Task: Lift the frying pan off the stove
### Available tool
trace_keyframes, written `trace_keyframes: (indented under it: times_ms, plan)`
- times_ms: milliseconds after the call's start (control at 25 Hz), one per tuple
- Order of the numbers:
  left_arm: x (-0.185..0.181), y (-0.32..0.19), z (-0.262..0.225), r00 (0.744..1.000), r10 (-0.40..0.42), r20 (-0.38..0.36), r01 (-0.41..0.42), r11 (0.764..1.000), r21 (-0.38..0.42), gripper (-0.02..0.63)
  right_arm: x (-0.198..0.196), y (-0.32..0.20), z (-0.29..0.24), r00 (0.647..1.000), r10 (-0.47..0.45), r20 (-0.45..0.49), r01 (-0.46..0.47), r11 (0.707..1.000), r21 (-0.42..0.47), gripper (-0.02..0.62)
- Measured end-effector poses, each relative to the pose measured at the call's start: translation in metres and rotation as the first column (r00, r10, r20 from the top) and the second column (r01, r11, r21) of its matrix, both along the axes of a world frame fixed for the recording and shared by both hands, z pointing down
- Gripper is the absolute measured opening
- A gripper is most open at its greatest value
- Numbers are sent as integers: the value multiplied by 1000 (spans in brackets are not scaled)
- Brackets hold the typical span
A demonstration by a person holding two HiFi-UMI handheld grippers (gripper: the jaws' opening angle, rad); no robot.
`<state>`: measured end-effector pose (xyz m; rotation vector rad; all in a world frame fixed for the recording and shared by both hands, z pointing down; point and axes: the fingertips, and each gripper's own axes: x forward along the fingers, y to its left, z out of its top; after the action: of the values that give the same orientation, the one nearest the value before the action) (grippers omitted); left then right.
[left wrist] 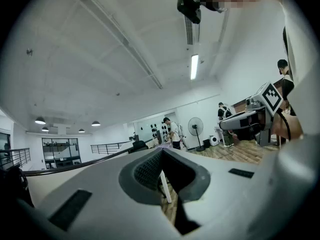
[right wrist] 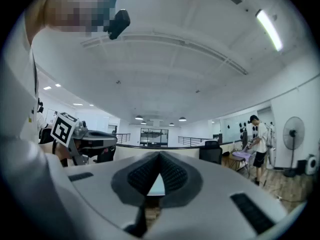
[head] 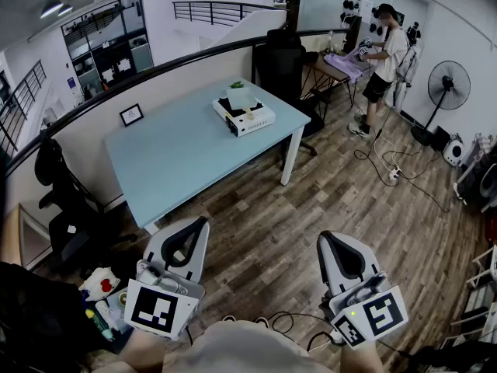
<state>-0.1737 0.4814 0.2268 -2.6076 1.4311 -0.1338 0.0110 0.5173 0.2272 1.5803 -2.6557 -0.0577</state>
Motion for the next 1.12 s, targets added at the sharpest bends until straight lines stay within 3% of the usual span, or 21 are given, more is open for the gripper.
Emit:
trace_keyframes:
  times_ms: [720,920,1000,1120]
  plan:
    - [54,16,19,999,-49,13,49,999,-14,3,57,5,19,998,-35,50,37,999,-28,3]
    - [51,16,13,993,-116,-21,116,993,10,11,70,7,24,998,-39,54,42,998,-41,3]
    - [50,11,6,989,-147,-32,148,988,44,356,73,5,25,998,-41,57,43,998,-40,3]
    - [48,2,0,980,-197,-34,200,975,102,421,78,-2,26,997,-38,64,41,998,-38,3]
